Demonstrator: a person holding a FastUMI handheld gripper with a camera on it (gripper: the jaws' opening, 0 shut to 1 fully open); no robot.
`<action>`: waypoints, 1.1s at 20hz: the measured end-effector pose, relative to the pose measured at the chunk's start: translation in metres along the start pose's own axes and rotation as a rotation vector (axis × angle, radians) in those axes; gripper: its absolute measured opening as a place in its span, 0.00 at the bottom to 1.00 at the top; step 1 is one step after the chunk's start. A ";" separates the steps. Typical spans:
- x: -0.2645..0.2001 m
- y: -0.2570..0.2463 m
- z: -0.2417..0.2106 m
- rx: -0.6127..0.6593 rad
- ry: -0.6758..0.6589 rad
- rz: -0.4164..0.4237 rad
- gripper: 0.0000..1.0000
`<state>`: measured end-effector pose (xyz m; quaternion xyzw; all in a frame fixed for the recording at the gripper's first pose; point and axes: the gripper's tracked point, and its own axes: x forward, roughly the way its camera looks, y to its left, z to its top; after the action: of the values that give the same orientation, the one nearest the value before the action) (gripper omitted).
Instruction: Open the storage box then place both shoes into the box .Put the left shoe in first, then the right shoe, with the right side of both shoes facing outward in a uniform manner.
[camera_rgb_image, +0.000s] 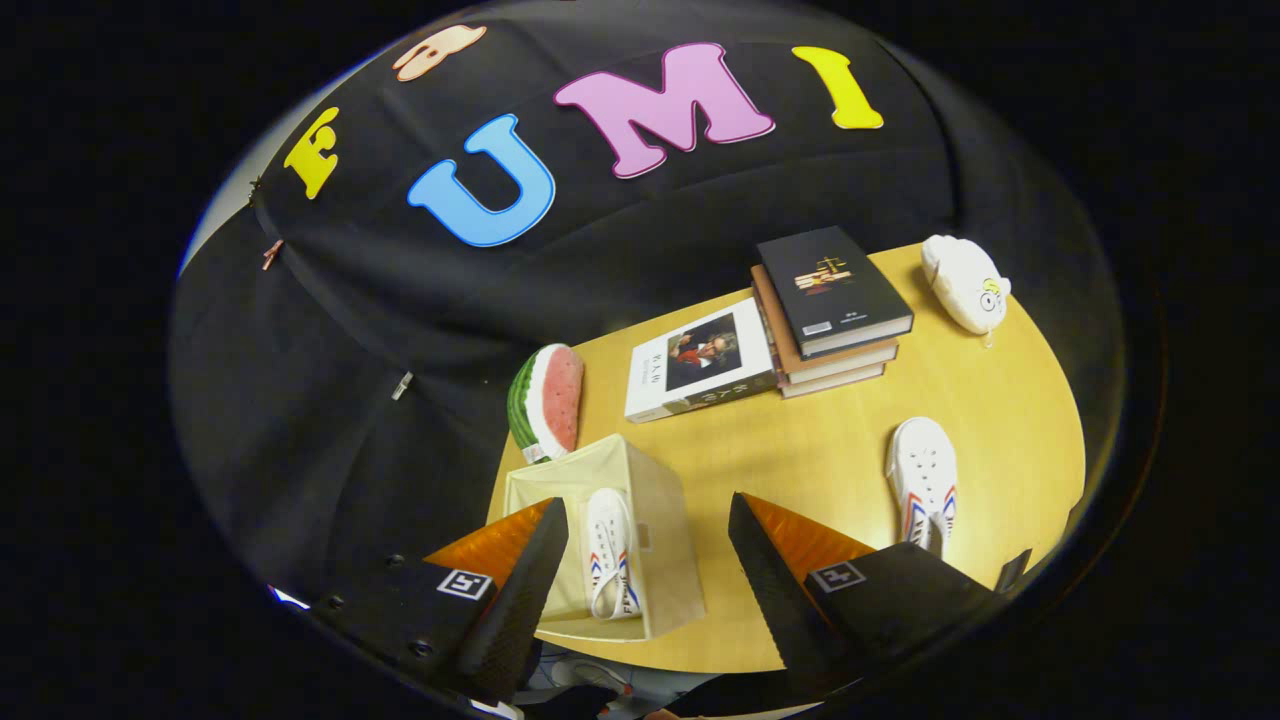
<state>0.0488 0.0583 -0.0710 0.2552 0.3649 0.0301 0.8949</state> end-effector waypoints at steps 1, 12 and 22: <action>-0.004 -0.015 0.003 -0.011 -0.003 -0.019 0.99; -0.011 -0.194 -0.029 -0.090 0.126 -0.211 0.99; 0.055 -0.326 -0.090 0.171 0.290 -0.287 0.99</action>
<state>-0.0144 -0.1720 -0.3166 0.2685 0.5236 -0.0923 0.8033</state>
